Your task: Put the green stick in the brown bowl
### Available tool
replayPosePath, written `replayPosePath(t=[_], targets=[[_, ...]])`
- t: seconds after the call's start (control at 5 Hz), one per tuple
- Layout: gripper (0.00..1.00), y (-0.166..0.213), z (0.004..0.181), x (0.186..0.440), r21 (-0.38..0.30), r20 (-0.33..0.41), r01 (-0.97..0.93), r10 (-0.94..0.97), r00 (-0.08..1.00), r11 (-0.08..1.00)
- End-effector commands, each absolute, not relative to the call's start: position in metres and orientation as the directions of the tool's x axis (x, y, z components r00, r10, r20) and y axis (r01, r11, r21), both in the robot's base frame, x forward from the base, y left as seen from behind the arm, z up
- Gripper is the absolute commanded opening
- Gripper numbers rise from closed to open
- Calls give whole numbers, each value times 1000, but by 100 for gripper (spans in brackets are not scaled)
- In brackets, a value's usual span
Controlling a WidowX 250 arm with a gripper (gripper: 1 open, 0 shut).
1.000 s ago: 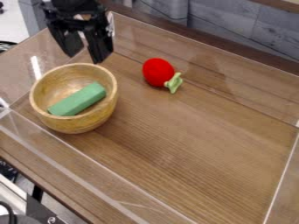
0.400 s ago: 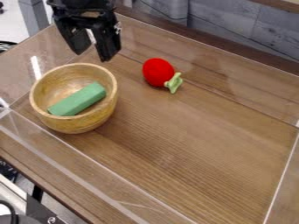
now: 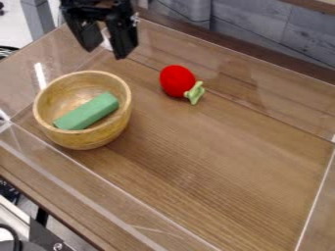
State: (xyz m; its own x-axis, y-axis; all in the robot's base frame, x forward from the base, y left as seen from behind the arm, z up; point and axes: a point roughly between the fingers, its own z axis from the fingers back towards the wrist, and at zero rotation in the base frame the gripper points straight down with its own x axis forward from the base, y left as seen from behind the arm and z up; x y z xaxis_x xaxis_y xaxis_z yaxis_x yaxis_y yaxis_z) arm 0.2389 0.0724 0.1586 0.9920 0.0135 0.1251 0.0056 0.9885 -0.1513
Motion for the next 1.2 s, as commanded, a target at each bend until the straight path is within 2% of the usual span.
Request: replayPosePath(t=[0.0,0.4,1.0], targets=[[100,65,167,237,-137,159,0,22,987,991],[100,75,190,225,-138,159,21,2,987,990],[100,70,182,230,-149,140,216,-196,971,965]])
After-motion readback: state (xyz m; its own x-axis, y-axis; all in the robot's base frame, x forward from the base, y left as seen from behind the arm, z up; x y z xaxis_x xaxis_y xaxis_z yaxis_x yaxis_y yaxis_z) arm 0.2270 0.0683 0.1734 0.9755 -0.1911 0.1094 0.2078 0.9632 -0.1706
